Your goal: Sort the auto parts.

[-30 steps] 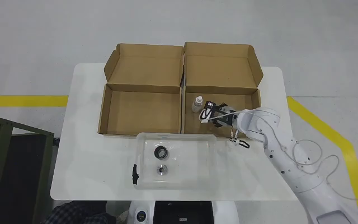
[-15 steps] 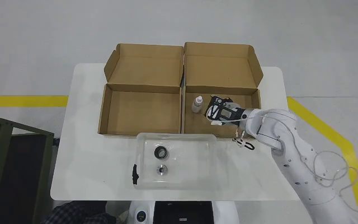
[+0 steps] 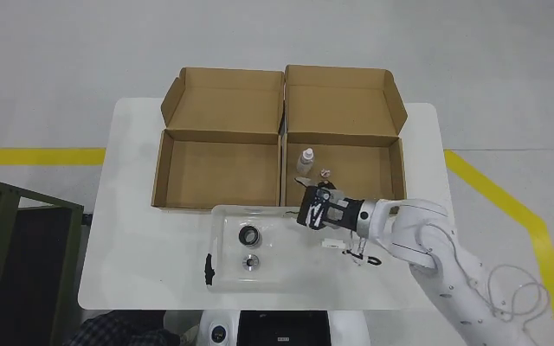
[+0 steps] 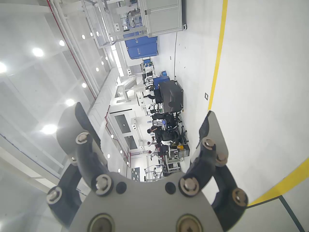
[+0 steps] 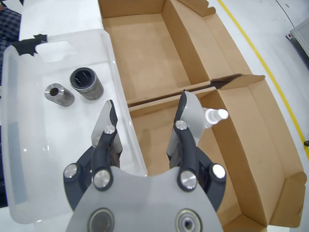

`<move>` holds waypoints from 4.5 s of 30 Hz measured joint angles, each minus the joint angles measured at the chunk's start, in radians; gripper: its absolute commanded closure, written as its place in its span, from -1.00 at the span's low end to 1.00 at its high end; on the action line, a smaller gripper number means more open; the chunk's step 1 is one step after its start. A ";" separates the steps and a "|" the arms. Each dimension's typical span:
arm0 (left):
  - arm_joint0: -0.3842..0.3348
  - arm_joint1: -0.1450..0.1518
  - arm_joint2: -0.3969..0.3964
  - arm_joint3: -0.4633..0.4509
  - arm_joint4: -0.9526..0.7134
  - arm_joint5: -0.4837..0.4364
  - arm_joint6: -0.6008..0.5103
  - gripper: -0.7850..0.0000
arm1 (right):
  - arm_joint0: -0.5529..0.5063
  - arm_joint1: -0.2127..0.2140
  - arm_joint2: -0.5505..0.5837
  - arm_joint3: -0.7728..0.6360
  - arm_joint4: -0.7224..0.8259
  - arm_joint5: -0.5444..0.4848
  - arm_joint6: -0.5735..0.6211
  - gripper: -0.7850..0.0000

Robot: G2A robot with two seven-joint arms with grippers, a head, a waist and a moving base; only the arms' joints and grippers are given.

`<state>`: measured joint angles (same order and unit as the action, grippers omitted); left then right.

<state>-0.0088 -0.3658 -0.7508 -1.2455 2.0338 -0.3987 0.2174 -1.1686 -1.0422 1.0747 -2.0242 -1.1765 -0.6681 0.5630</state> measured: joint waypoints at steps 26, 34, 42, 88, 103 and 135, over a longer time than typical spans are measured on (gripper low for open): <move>0.000 0.000 0.000 0.000 0.000 0.000 0.000 -1.00 | 0.107 -0.084 -0.352 0.167 -0.160 0.048 -0.151 -0.26; 0.000 0.000 0.000 0.000 0.000 0.000 0.000 -1.00 | 0.150 -0.109 -0.396 0.244 -0.175 0.054 -0.167 -0.36; 0.000 0.000 0.000 0.000 0.000 0.000 0.000 -1.00 | 0.186 -0.135 -0.429 0.323 -0.163 0.051 -0.185 -0.28; 0.000 0.000 0.000 0.000 0.000 0.000 0.000 -1.00 | 0.155 -0.158 -0.317 0.374 -0.026 -0.019 -0.305 1.00; 0.000 0.000 0.000 0.000 0.000 0.000 0.000 -1.00 | 0.037 -0.114 -0.115 0.210 0.126 -0.057 -0.365 1.00; 0.000 0.000 0.000 0.000 0.000 0.000 0.000 -1.00 | -0.118 -0.073 0.164 0.092 0.312 -0.059 -0.484 1.00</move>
<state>-0.0088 -0.3658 -0.7508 -1.2455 2.0338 -0.3987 0.2174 -1.2869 -1.1153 1.2385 -1.9323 -0.8650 -0.7275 0.0795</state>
